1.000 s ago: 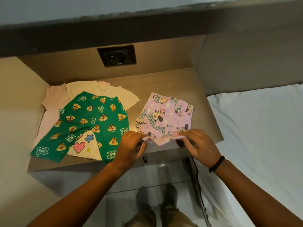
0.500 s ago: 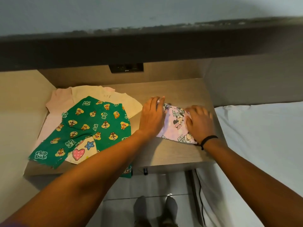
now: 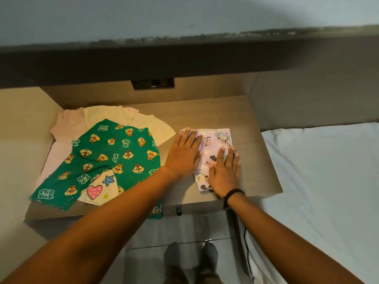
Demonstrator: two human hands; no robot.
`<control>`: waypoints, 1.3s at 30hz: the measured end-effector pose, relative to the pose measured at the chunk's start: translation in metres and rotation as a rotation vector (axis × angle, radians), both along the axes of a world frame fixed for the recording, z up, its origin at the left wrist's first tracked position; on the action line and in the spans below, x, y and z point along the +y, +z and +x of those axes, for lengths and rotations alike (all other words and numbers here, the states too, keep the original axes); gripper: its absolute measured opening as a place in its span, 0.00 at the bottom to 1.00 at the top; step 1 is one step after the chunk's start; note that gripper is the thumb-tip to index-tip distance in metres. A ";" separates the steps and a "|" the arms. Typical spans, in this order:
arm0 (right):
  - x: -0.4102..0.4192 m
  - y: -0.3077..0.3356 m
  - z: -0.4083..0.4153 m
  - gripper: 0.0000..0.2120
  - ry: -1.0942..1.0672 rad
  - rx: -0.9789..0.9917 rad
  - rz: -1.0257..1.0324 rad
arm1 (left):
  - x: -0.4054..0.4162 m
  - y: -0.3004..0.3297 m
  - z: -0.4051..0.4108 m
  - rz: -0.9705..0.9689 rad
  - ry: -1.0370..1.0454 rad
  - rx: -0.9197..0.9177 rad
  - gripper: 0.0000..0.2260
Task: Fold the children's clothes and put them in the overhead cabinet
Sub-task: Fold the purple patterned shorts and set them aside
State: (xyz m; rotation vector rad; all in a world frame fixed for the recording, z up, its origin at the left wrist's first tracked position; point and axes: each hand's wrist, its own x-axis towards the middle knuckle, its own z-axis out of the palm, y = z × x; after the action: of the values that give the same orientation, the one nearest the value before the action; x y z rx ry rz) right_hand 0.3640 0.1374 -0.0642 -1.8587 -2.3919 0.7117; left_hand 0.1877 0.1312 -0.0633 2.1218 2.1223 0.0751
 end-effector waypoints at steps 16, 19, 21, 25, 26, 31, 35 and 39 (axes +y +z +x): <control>0.008 0.002 0.073 0.35 0.599 0.164 0.181 | -0.085 -0.010 0.008 0.062 -0.158 -0.214 0.35; -0.017 -0.008 0.099 0.37 0.721 0.070 0.186 | -0.118 -0.019 0.007 0.048 -0.229 -0.114 0.39; -0.028 -0.010 0.103 0.29 0.719 0.109 0.254 | -0.133 -0.025 0.011 0.123 -0.227 -0.163 0.30; -0.040 0.005 0.099 0.15 0.581 0.410 0.209 | -0.146 -0.023 0.018 0.324 -0.113 -0.421 0.16; -0.040 0.012 0.095 0.13 0.521 0.483 0.176 | -0.145 -0.018 0.020 0.366 -0.037 -0.494 0.14; -0.008 0.046 0.057 0.04 0.280 0.646 0.205 | -0.099 0.011 0.032 0.484 0.330 -0.730 0.16; 0.038 0.035 0.026 0.10 0.237 0.365 0.233 | -0.050 0.003 0.037 0.396 0.570 -0.581 0.15; 0.060 0.017 0.013 0.21 0.395 0.101 0.259 | -0.033 -0.011 0.040 0.266 0.621 -0.392 0.20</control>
State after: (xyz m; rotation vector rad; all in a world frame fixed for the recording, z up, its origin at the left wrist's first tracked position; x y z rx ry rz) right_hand 0.3766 0.1971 -0.0469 -1.2422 -2.6593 0.4661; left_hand 0.2276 0.0984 -0.0748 1.3082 2.5095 0.7985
